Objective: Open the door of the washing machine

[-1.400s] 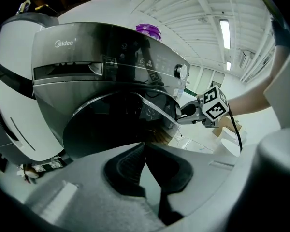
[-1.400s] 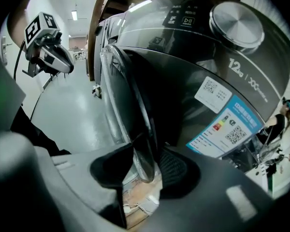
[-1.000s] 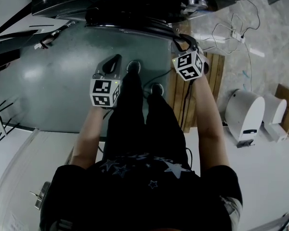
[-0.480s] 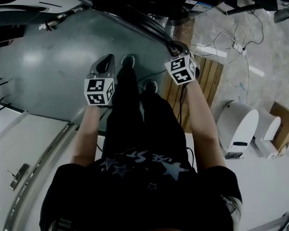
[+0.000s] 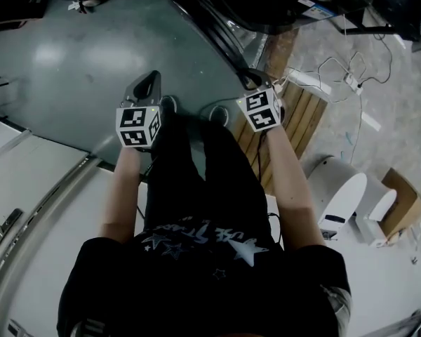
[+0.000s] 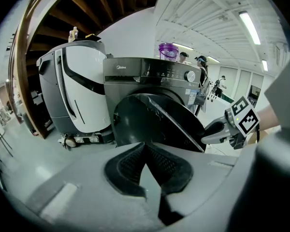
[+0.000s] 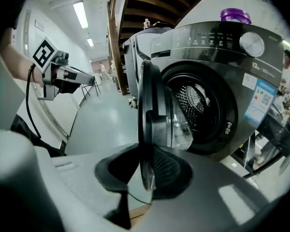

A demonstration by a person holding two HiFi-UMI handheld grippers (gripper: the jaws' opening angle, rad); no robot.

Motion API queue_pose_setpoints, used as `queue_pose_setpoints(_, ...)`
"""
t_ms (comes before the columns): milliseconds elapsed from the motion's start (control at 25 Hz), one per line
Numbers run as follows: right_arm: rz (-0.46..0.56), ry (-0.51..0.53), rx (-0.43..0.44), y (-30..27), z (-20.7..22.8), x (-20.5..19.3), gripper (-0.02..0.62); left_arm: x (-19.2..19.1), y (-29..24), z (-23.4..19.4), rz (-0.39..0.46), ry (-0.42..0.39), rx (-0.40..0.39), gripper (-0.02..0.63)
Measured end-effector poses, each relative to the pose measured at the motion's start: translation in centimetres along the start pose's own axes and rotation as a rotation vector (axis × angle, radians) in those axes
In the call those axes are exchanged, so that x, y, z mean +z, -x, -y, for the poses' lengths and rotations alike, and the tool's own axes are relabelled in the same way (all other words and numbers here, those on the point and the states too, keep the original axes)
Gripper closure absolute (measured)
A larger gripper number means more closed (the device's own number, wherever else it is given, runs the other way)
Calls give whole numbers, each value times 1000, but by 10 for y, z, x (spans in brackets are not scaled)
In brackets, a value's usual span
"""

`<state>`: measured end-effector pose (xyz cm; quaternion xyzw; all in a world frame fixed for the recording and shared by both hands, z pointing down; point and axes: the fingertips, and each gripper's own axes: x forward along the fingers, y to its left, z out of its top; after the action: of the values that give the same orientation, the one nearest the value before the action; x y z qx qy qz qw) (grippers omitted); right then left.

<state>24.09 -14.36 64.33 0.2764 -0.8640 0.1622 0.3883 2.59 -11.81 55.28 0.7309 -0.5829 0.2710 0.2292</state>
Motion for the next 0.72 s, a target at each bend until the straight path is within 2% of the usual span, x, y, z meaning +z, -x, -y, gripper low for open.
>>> queue_pose_setpoints(160, -9, 10, 51, -5, -34, 0, 511, -21, 16, -11, -8, 34, 27, 595)
queue_pose_setpoints(360, 2, -48, 107, -14, -79, 9, 494, -44, 33, -29, -15, 75, 47, 595)
queue_pose_setpoints(720, -27, -106, 91, -36, -150, 25, 486, -88, 71, -68, -19, 144, 59, 595)
